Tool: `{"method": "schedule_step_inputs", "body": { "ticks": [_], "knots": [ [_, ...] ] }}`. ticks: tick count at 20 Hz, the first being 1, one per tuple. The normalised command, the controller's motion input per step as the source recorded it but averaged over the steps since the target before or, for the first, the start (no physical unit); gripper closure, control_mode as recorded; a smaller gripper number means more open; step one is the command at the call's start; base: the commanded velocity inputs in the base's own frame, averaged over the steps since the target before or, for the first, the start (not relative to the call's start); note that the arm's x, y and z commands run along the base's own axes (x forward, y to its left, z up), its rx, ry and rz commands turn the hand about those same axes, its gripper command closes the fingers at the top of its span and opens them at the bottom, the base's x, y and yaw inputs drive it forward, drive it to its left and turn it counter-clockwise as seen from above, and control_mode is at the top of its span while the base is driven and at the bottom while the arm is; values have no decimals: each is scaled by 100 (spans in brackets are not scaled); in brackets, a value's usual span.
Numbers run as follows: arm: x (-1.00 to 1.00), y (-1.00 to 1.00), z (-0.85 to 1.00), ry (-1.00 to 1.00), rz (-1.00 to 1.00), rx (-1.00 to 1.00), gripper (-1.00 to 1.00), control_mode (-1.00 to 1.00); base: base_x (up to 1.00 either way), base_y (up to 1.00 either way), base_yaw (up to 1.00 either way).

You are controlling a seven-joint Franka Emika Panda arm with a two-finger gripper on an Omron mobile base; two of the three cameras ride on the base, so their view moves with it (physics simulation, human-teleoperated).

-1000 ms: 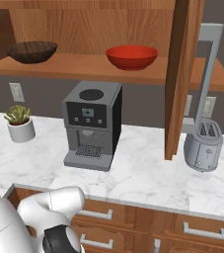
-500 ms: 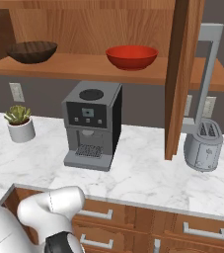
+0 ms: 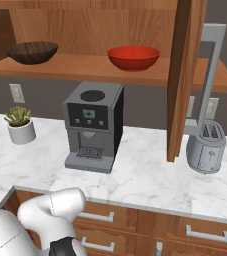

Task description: Move the bowls from the cabinet to the plates on the dining table.

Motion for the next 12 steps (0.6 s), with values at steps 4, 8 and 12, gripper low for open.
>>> {"method": "schedule_step_inputs", "body": {
  "ticks": [4,8,12],
  "knots": [
    [30,-12,4,-13,0,-20,-100,-100,0,0,0],
    [35,-11,27,-2,-3,-21,-100,-100,0,0,0],
    [33,-11,32,1,-5,-20,-100,-100,0,0,0]
  ]
}}
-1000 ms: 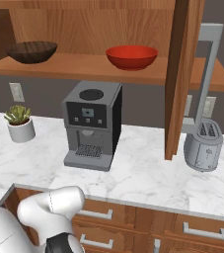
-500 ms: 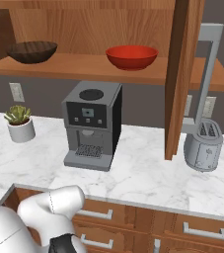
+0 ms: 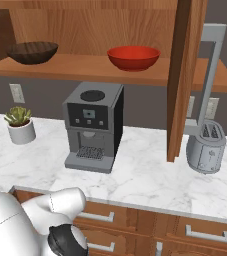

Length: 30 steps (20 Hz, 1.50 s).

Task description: Move the bowls from the cabinet to the plates on the dining table.

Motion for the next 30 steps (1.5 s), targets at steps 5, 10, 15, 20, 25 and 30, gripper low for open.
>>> {"method": "schedule_step_inputs", "body": {
  "ticks": [5,10,15,20,25,30],
  "knots": [
    [29,-17,33,7,-9,-17,-100,-100,0,0,0],
    [30,-24,29,11,-9,-15,-100,-100,0,0,0],
    [40,-31,15,9,-3,-14,-100,-100,0,0,0],
    [42,-31,1,3,6,-7,-100,-100,0,0,0],
    [42,-24,0,1,9,-6,-100,-100,0,0,0],
    [38,-14,0,0,7,-13,-100,-100,0,0,0]
  ]
}}
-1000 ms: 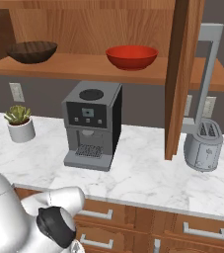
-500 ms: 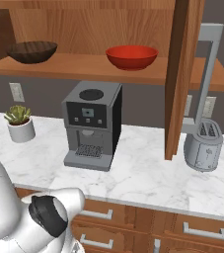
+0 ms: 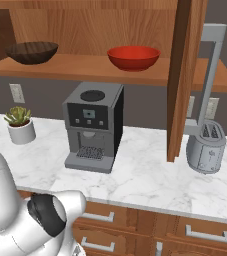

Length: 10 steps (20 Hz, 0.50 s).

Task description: Move the bowls from the cabinet to the plates on the dining table.

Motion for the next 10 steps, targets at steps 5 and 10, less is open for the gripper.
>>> {"method": "schedule_step_inputs", "body": {
  "ticks": [5,10],
  "knots": [
    [35,-9,0,0,6,-18,-100,-100,0,0,0],
    [35,-7,1,0,7,-17,-100,-100,0,0,0]
  ]
}}
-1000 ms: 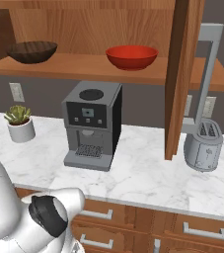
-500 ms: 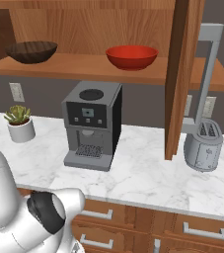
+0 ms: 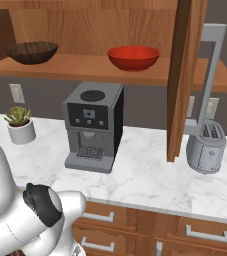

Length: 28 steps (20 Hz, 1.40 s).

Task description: Move the bowls from the cabinet to the plates on the dining table.

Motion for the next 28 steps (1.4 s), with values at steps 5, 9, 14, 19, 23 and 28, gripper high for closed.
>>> {"method": "schedule_step_inputs", "body": {
  "ticks": [5,9,14,19,23,28],
  "knots": [
    [41,-11,4,3,5,-19,-100,-100,0,0,0],
    [46,-17,2,5,5,-16,-100,-100,0,0,0],
    [37,-19,14,2,5,-15,-100,-100,0,0,0],
    [31,-16,20,0,5,-13,-100,-100,0,0,0],
    [39,-13,10,0,6,-12,-100,-100,0,0,0],
    [41,-16,5,0,9,-6,-100,-100,0,0,0]
  ]
}}
